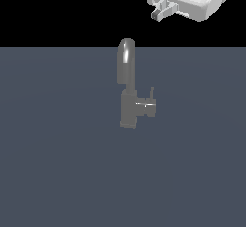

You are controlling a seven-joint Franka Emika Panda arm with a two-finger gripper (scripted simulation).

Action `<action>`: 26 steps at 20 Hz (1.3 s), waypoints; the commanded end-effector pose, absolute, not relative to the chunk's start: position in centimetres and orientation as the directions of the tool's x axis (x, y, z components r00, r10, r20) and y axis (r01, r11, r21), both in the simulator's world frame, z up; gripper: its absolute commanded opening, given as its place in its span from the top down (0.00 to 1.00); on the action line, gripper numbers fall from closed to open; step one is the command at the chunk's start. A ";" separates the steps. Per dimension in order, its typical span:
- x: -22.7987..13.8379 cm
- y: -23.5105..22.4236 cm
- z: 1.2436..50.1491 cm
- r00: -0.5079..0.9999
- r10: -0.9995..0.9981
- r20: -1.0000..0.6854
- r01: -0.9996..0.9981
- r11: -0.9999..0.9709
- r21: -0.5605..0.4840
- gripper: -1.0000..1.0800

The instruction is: Turn on the faucet by rotating a designated handle.

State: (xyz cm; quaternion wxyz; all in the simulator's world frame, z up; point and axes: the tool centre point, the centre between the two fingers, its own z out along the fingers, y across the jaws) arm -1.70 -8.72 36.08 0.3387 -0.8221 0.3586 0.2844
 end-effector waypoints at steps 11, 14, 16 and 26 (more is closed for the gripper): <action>2.3 -11.2 26.5 0.300 -0.276 -0.913 -0.949 -0.184 -0.256 1.00; 2.9 -11.4 23.8 0.226 -0.224 -0.948 -0.973 -0.098 -0.209 1.00; 3.1 -11.5 22.1 0.180 -0.188 -0.965 -0.984 -0.046 -0.175 1.00; 3.5 -11.0 15.9 0.030 -0.040 -0.999 -0.991 0.127 -0.035 1.00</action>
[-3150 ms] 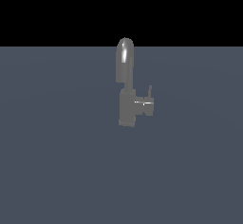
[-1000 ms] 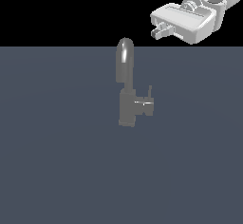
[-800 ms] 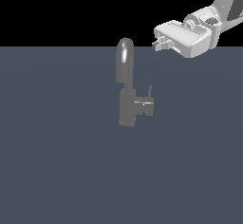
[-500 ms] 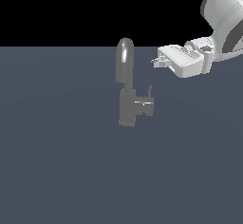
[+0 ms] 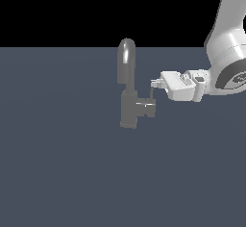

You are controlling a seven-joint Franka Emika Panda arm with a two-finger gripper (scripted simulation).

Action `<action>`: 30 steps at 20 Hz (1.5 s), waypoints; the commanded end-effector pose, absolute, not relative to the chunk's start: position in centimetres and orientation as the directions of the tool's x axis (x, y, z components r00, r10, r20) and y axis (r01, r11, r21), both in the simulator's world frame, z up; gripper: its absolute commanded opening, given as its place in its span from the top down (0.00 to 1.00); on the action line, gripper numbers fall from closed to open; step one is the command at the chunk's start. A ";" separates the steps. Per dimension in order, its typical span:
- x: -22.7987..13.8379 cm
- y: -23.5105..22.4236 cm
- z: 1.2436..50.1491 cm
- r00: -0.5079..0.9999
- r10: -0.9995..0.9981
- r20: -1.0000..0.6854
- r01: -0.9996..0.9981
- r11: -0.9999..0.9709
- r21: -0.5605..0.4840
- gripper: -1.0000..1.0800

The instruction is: Turn on the faucet by rotating a designated handle.

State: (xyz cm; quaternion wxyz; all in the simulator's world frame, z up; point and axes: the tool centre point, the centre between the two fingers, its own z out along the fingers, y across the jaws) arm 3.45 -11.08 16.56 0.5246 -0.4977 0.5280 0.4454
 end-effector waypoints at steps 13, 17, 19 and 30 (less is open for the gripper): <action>3.2 -10.5 14.5 -0.002 -0.001 -1.000 -0.987 0.163 0.002 1.00; 2.1 -10.3 14.7 -0.002 -0.001 -1.000 -0.987 0.163 0.002 1.00; 1.6 -10.2 14.9 -0.001 0.000 -1.000 -0.987 0.163 0.001 1.00; -1.6 -9.7 15.6 -0.001 0.000 -1.000 -0.987 0.164 0.001 1.00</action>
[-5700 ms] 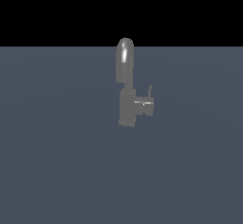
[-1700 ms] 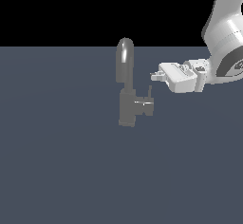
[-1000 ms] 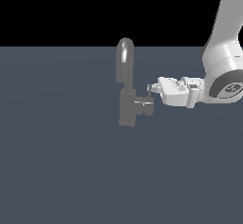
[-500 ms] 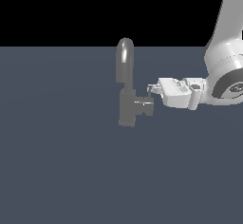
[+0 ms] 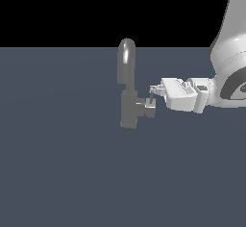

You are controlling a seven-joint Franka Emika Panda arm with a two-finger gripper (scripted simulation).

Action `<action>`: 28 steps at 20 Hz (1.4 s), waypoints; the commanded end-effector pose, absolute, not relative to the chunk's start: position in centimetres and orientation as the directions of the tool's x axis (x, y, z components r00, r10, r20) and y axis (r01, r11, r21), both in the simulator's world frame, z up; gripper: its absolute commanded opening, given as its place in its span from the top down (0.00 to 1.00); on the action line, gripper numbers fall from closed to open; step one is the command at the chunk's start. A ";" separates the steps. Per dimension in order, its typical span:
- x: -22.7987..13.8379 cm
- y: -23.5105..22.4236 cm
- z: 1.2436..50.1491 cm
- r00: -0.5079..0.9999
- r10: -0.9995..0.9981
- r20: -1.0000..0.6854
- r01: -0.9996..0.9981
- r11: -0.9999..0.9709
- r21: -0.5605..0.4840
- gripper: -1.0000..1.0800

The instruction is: Turn on the faucet by rotating a designated handle.

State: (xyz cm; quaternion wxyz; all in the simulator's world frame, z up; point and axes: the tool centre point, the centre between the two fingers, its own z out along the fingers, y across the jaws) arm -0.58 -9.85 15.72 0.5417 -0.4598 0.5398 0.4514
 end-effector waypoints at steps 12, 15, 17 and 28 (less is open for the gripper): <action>-4.8 -9.1 13.6 0.002 -0.002 -1.000 -0.986 0.165 -0.003 1.00; -6.0 -8.9 12.9 0.000 0.000 -1.000 -0.986 0.164 0.000 1.00; -4.6 -9.2 14.4 0.035 -0.010 -0.999 -0.985 0.167 -0.036 1.00; -7.3 -8.7 7.5 0.000 0.000 -1.000 -0.987 0.164 0.000 1.00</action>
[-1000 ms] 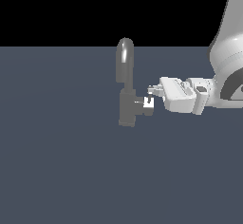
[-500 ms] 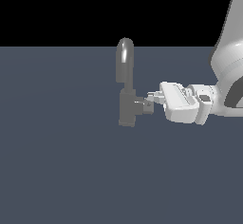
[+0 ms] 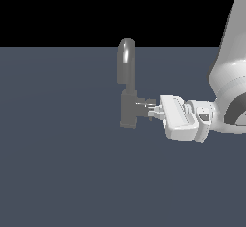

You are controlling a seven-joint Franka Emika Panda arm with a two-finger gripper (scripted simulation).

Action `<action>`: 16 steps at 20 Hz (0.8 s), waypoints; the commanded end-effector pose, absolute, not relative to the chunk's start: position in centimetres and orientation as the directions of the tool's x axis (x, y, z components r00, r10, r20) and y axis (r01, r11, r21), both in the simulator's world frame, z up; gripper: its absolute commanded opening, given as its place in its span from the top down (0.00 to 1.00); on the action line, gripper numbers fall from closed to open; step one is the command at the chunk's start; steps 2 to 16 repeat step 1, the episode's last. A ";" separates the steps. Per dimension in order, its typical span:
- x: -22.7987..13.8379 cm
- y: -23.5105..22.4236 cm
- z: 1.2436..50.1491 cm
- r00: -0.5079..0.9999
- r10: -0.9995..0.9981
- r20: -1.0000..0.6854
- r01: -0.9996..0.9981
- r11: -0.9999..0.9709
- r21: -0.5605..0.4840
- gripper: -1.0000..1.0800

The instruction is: Turn on the faucet by rotating a designated handle.

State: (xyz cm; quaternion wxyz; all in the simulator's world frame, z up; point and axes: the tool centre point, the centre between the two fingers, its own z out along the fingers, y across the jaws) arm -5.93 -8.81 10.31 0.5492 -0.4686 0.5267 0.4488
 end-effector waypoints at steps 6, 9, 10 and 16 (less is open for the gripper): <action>-7.3 -8.7 7.5 0.000 0.000 -1.000 -0.987 0.164 0.000 1.00; -7.3 -8.7 7.5 0.000 0.000 -1.000 -0.987 0.164 0.000 1.00; -7.3 -8.7 7.5 0.000 0.000 -1.000 -0.987 0.164 0.000 1.00; -7.3 -8.7 7.5 0.000 0.000 -1.000 -0.987 0.164 0.000 1.00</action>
